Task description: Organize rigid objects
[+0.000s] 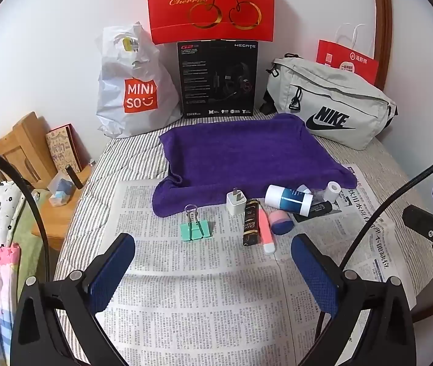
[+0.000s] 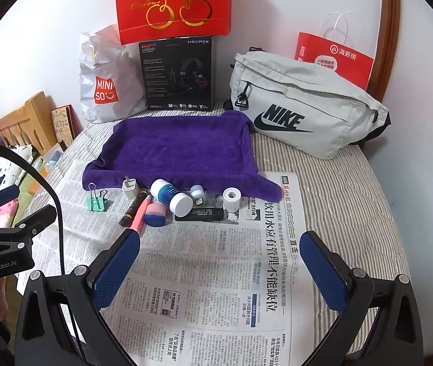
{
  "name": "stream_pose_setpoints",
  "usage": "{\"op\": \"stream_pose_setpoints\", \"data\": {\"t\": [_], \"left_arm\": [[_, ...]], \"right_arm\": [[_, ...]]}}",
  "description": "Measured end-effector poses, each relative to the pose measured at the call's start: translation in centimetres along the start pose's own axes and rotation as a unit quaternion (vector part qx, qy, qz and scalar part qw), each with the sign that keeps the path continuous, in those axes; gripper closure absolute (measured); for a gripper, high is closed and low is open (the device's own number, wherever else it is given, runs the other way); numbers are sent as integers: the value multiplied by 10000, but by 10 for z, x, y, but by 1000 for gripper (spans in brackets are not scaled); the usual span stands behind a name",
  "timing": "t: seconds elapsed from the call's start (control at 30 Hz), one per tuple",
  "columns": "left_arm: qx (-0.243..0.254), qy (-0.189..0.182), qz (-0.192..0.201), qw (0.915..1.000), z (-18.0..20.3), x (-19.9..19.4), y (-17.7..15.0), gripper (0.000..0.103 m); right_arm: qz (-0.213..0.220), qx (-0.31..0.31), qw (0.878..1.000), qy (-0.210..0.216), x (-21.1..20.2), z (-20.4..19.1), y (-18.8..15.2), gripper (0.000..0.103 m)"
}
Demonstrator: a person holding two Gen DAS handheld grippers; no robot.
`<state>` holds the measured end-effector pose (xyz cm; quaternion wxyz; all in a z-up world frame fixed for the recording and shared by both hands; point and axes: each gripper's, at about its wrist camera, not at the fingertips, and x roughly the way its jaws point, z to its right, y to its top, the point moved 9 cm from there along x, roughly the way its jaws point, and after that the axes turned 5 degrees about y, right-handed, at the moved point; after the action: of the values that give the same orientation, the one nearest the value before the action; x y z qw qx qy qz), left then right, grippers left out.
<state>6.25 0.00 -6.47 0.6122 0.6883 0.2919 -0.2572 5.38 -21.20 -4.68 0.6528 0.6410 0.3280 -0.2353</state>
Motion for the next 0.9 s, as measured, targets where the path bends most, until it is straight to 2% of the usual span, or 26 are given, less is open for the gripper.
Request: {"op": "stream_pose_setpoints", "data": {"t": [0.33, 0.4, 0.7, 0.9], "left_arm": [[56, 19, -54, 10000, -5, 1, -3, 0], [-35, -39, 67, 10000, -1, 2, -2, 0], [-102, -102, 99, 9998, -3, -1, -1, 0], [-13, -19, 29, 10000, -5, -1, -2, 0]], "right_arm": [[25, -34, 10000, -14, -3, -1, 1, 0], [15, -42, 10000, -19, -3, -1, 0, 0], [30, -46, 10000, -40, -6, 0, 0, 0], [31, -57, 10000, -31, -6, -1, 0, 0]]}}
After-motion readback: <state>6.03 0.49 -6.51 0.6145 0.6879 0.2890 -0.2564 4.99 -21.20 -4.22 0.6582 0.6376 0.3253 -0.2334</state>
